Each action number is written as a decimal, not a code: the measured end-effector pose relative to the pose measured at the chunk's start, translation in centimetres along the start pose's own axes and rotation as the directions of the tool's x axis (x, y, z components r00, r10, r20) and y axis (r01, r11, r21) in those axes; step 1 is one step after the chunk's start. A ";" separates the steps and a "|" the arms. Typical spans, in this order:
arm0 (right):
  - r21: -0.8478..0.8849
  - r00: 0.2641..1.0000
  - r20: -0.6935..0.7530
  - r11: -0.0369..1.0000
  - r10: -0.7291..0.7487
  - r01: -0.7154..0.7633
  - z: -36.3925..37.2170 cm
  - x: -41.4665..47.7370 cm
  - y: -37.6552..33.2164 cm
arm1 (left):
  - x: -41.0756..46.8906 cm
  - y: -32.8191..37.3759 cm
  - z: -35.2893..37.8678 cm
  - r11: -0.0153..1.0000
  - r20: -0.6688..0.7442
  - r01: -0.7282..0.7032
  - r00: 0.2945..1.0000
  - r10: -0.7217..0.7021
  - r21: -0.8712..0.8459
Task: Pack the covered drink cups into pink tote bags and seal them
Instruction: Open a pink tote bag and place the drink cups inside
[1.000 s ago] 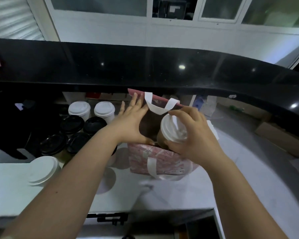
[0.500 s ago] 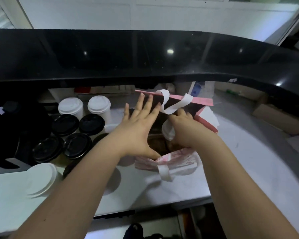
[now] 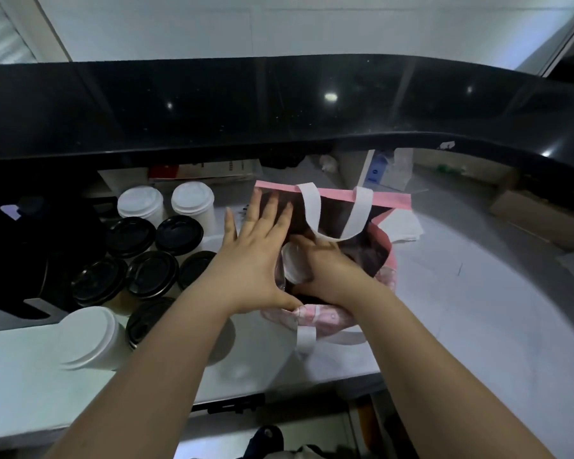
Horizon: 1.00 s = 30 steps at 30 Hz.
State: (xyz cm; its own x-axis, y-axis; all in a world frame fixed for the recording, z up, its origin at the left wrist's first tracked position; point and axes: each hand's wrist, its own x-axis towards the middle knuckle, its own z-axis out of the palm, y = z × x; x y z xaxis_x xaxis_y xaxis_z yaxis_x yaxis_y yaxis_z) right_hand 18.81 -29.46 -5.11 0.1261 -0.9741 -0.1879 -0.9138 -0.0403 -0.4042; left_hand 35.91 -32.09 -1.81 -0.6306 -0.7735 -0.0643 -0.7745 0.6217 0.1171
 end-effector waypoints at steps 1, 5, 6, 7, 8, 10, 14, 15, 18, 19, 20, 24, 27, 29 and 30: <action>-0.042 1.000 0.006 0.999 -0.013 0.013 0.3 0.0 0.1 | -0.1 0.0 0.0 1.000 -0.002 0.004 1.000 -0.004 0.000; -0.227 0.996 0.082 0.972 -0.042 0.060 1.0 -0.1 0.2 | -0.2 0.3 0.0 1.000 -0.011 0.011 1.000 -0.011 -0.003; -0.260 0.993 0.105 0.963 -0.046 0.073 1.2 -0.2 0.2 | -0.3 0.4 0.0 1.000 -0.014 0.011 1.000 -0.011 -0.003; -0.285 0.991 0.120 0.954 -0.058 0.090 1.4 -0.3 0.3 | -0.2 0.5 0.1 1.000 -0.018 0.012 1.000 -0.012 -0.001; -0.299 0.989 0.130 0.948 -0.073 0.109 1.7 -0.5 0.4 | -0.2 0.6 0.1 1.000 -0.021 0.012 1.000 -0.012 0.001; -0.292 0.984 0.159 0.948 -0.083 0.127 2.1 -0.7 0.8 | -0.1 0.7 0.2 1.000 -0.028 0.016 0.999 -0.016 -0.003; -0.320 0.970 0.236 0.938 -0.057 0.133 2.8 -0.4 1.4 | 0.2 0.7 0.3 0.999 -0.024 0.028 0.999 -0.029 -0.027; -0.322 0.969 0.239 0.937 -0.056 0.133 3.0 -0.3 1.5 | 0.3 0.6 0.4 0.999 -0.020 0.034 0.999 -0.035 -0.032; -0.318 0.967 0.252 0.941 -0.032 0.114 3.2 0.2 1.9 | 0.5 0.4 0.5 0.998 -0.015 0.048 0.999 -0.049 -0.049; -0.320 0.965 0.260 0.942 -0.018 0.104 3.2 0.3 1.9 | 0.5 0.3 0.5 0.997 -0.017 0.048 0.999 -0.049 -0.052; -0.319 0.962 0.272 0.943 -0.007 0.097 3.1 0.5 1.9 | 0.6 0.2 0.6 0.997 -0.025 0.047 0.999 -0.048 -0.056; -0.291 0.937 0.346 0.955 0.044 0.062 1.9 1.4 1.0 | 0.7 -0.4 0.7 0.997 -0.068 0.049 0.996 -0.053 -0.057; -0.216 0.954 0.300 0.973 -0.008 0.076 -0.7 1.2 0.6 | 0.7 -0.9 0.6 0.995 -0.109 0.053 0.992 -0.063 -0.086; -0.110 0.981 0.185 0.991 -0.059 0.080 -2.9 0.5 0.4 | 0.7 -0.9 0.2 0.993 -0.144 0.039 0.988 -0.055 -0.111; -0.045 0.989 0.127 0.995 -0.078 0.084 -3.9 0.1 0.4 | 0.8 -0.9 -0.1 0.992 -0.159 0.032 0.986 -0.051 -0.120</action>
State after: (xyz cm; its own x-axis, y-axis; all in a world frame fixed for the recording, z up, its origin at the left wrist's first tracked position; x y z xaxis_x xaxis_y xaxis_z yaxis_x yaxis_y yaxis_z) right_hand 16.98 -30.45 -1.82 0.2447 -0.9317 -0.2683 -0.9166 -0.1320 -0.3775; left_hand 36.14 -33.25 -1.85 -0.5738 -0.8142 0.0886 -0.7828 0.5770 0.2332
